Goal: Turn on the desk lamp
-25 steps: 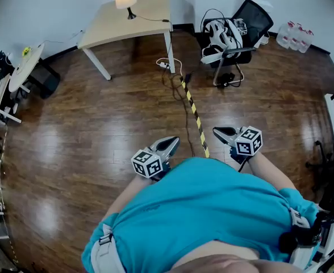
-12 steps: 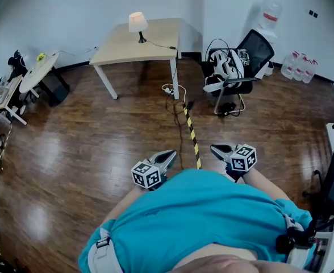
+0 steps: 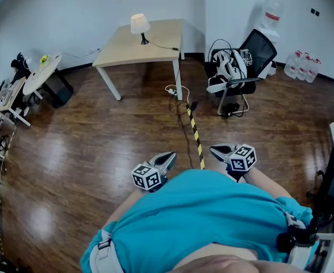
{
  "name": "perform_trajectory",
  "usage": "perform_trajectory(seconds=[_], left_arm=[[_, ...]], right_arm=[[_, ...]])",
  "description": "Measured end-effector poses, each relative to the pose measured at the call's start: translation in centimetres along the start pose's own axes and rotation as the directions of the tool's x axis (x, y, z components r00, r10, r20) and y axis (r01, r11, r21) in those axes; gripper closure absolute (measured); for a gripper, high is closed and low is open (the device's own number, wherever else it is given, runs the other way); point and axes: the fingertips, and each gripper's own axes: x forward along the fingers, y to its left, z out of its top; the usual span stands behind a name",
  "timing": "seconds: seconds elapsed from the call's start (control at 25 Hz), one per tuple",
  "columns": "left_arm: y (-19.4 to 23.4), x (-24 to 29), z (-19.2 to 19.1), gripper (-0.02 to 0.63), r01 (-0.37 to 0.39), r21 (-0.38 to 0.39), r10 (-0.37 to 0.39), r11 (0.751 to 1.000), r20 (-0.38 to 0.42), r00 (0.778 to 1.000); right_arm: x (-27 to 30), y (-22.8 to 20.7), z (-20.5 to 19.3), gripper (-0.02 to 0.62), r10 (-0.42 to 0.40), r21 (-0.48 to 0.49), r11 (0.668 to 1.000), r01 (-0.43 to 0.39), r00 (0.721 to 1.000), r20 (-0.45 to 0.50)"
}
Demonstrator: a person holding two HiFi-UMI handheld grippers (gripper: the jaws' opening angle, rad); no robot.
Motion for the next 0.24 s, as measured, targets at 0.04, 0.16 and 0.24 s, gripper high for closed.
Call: perform_trajectory(seconds=[0.04, 0.16, 0.24], left_arm=[[0.2, -0.3, -0.1, 0.606, -0.002, -0.003, 0.002, 1.0, 0.004, 1.0], [0.4, -1.4, -1.1, 0.606, -0.003, -0.004, 0.003, 1.0, 0.012, 1.0], [0.5, -2.0, -1.7, 0.605, -0.002, 0.001, 0.002, 1.0, 0.013, 1.0]], right_arm=[[0.2, 0.1, -0.2, 0.595, 0.003, -0.002, 1.0, -0.003, 1.0, -0.001], [0.9, 1.0, -1.5, 0.595, 0.007, -0.016, 1.0, -0.008, 1.0, -0.005], [1.3, 1.5, -2.2, 0.595, 0.01, -0.027, 1.0, -0.01, 1.0, -0.005]])
